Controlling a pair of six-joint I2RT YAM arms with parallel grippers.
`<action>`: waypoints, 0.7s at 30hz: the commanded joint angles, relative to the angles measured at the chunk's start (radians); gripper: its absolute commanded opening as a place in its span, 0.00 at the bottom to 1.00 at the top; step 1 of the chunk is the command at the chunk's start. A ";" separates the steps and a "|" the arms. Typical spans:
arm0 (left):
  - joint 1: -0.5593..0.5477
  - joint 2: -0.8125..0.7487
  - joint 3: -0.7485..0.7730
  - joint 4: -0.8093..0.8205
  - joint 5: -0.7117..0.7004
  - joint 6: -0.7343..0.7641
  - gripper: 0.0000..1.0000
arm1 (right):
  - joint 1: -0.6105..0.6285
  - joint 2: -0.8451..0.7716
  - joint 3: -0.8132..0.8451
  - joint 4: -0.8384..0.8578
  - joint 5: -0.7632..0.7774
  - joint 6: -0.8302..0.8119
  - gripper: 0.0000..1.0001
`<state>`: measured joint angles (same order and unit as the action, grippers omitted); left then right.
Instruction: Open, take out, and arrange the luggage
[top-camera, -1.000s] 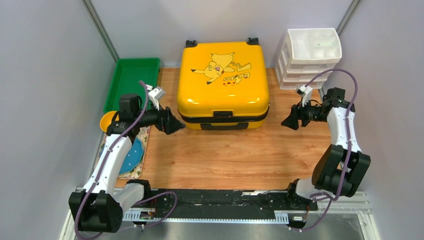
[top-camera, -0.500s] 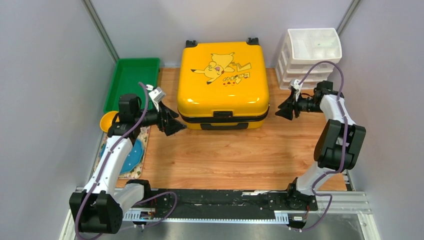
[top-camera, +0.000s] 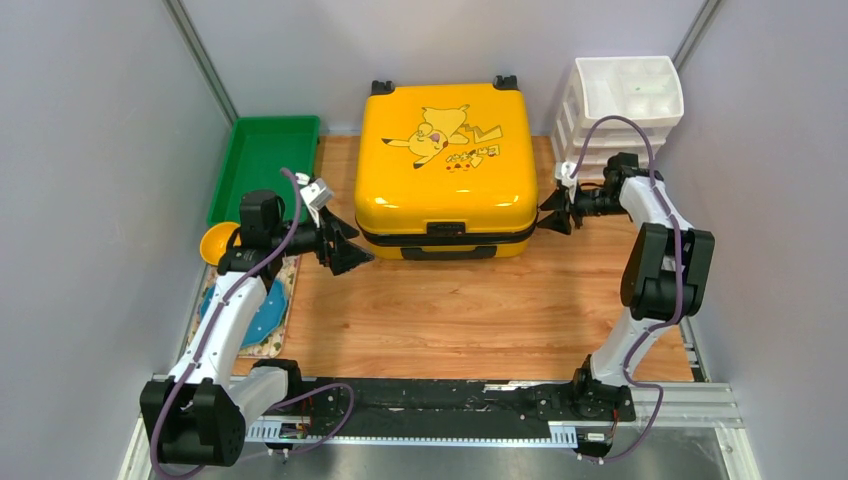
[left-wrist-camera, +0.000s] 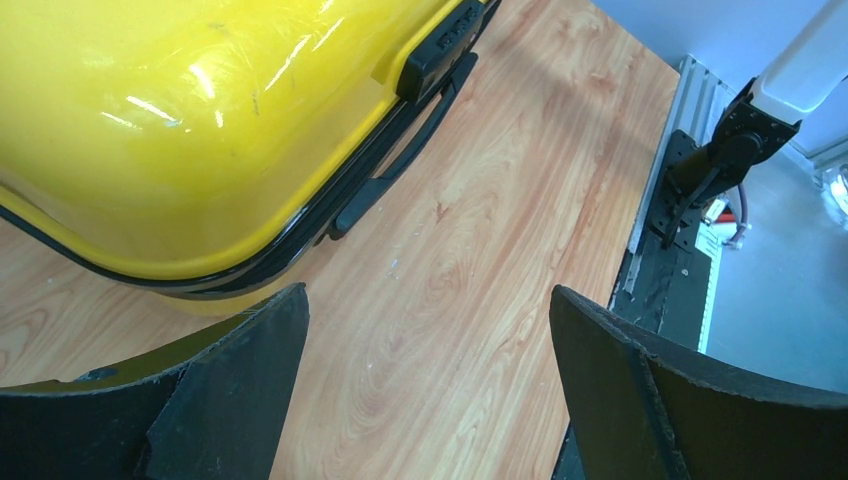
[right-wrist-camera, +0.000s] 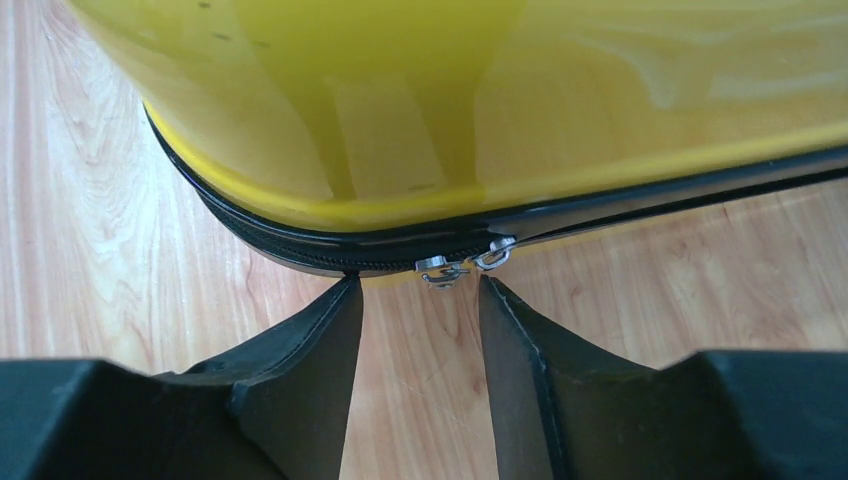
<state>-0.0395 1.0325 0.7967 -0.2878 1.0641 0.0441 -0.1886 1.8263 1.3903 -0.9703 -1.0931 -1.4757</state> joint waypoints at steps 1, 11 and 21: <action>0.004 -0.009 -0.004 0.019 0.023 0.048 0.97 | 0.040 0.010 0.055 -0.027 -0.001 -0.119 0.51; 0.003 -0.019 -0.027 0.062 -0.003 0.010 0.97 | 0.146 -0.047 -0.009 -0.125 -0.053 -0.162 0.43; 0.004 0.009 -0.027 0.105 -0.006 -0.013 0.96 | 0.158 -0.050 -0.060 -0.185 -0.111 -0.176 0.40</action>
<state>-0.0395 1.0348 0.7673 -0.2409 1.0431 0.0349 -0.0635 1.7874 1.3537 -1.0668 -1.0664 -1.6482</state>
